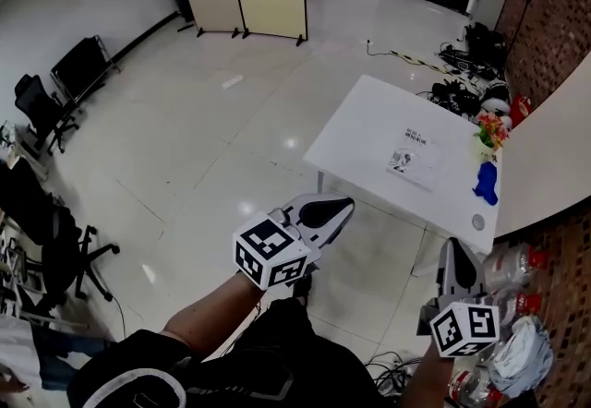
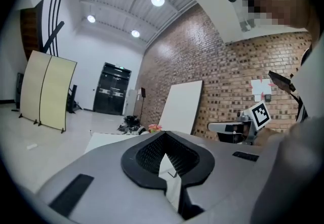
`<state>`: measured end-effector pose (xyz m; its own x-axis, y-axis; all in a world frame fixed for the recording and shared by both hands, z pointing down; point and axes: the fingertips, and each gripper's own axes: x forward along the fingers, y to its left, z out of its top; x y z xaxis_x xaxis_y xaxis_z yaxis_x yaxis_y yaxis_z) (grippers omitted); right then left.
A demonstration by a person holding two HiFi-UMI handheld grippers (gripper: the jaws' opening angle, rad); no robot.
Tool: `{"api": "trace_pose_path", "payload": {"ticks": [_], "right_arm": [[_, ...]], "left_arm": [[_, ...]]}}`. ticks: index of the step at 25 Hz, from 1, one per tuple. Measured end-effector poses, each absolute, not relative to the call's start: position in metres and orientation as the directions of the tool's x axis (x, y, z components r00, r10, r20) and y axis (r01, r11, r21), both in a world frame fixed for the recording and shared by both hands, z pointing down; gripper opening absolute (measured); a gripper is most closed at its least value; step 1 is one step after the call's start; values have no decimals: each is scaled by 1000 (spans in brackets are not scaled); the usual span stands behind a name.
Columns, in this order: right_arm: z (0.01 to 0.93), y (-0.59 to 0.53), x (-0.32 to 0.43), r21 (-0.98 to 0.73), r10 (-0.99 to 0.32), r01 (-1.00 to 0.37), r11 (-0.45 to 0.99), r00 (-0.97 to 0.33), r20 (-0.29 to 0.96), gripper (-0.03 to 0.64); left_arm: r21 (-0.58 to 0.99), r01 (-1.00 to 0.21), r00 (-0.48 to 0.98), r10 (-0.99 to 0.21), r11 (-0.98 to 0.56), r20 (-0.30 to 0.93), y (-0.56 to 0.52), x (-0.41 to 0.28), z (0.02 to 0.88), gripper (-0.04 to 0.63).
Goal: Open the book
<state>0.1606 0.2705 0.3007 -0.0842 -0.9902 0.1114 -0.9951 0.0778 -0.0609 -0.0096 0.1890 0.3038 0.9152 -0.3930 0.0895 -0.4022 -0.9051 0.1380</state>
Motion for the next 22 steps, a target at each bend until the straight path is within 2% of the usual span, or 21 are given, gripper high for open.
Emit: {"api": "trace_pose_path", "payload": {"ticks": [5,8,17,22], "right_arm": [[308,211,187,-45,-992,-999,-8,2,125,0],[306,174,189,-78,-988,-997,-4,-8,152,0],[307,79,214,-28,-984,-994,-107,102,143,2],[321,46,239,-31,-971,-989,-143,134,198,2]], "left_arm": [[122,-334,942,-326,-935,81,126,17,310,2],[106,-288,957,-282,-952,69,87,22,300,2],[123,-219,974,-210,-968,83,-18,49,312,2],[139,-189,980,-177,-972,94,-48,78,321,2]]}}
